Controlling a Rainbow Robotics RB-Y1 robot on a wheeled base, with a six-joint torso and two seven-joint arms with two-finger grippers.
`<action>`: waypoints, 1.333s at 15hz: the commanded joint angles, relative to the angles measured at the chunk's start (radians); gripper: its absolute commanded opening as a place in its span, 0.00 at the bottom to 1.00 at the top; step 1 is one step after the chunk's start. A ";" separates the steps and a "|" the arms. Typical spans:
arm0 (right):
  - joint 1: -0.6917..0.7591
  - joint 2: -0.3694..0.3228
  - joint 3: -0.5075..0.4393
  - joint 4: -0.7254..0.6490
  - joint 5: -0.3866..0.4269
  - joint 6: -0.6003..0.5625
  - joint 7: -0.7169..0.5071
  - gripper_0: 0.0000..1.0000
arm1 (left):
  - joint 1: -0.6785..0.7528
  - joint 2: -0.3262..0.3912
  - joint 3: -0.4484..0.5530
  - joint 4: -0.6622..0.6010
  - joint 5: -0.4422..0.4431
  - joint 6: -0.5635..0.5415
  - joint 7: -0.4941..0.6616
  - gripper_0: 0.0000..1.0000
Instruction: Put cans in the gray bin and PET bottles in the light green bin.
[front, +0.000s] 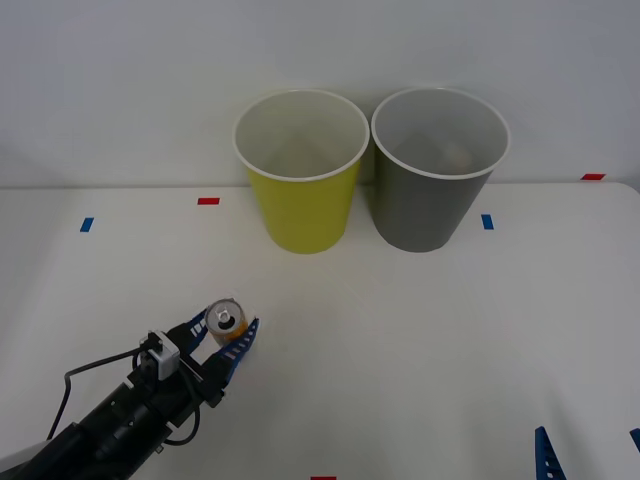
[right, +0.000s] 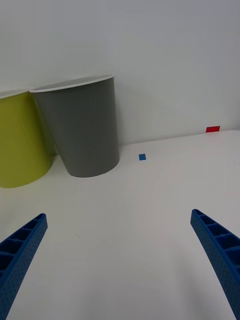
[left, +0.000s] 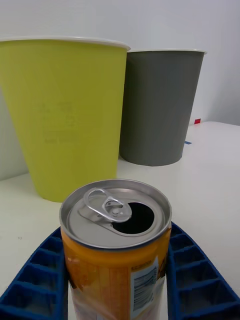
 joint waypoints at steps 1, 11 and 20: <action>0.000 0.000 0.000 0.000 0.000 0.000 0.000 1.00 | 0.000 0.000 -0.002 0.000 0.001 -0.001 0.005 0.01; 0.000 0.000 0.000 0.000 0.000 0.000 0.000 1.00 | 0.017 0.041 0.003 -0.153 0.070 0.137 -0.002 0.00; 0.000 0.000 0.000 0.000 0.000 0.000 0.000 1.00 | 0.218 0.037 0.390 -0.538 -0.061 0.605 -0.037 0.00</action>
